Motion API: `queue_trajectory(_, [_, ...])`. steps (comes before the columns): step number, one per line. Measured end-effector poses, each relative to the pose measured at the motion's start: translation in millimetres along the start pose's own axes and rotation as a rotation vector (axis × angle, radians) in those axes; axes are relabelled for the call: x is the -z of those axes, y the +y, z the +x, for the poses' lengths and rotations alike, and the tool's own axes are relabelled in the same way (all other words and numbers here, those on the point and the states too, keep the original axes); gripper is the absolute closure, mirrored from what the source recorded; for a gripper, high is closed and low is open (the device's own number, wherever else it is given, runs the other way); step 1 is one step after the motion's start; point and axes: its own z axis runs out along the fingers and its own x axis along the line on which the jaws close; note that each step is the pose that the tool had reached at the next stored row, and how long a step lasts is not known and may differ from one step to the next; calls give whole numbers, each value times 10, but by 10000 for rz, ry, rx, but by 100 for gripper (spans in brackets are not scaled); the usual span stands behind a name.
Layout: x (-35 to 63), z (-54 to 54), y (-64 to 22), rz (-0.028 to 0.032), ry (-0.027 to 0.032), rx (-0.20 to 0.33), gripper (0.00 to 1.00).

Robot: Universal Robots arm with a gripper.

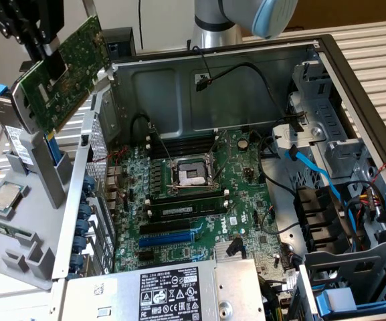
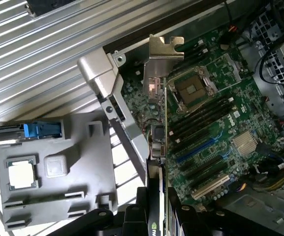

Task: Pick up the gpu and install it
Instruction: 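Pick up the gpu and move the gpu toward the slot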

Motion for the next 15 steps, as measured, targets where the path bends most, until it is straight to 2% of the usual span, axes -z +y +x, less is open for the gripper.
queue_trajectory(4, [-24,-148,83,13,23,4,73])
queue_trajectory(6, [-34,-213,120,42,65,7,73])
queue_trajectory(15, [-72,-451,253,204,344,35,73])
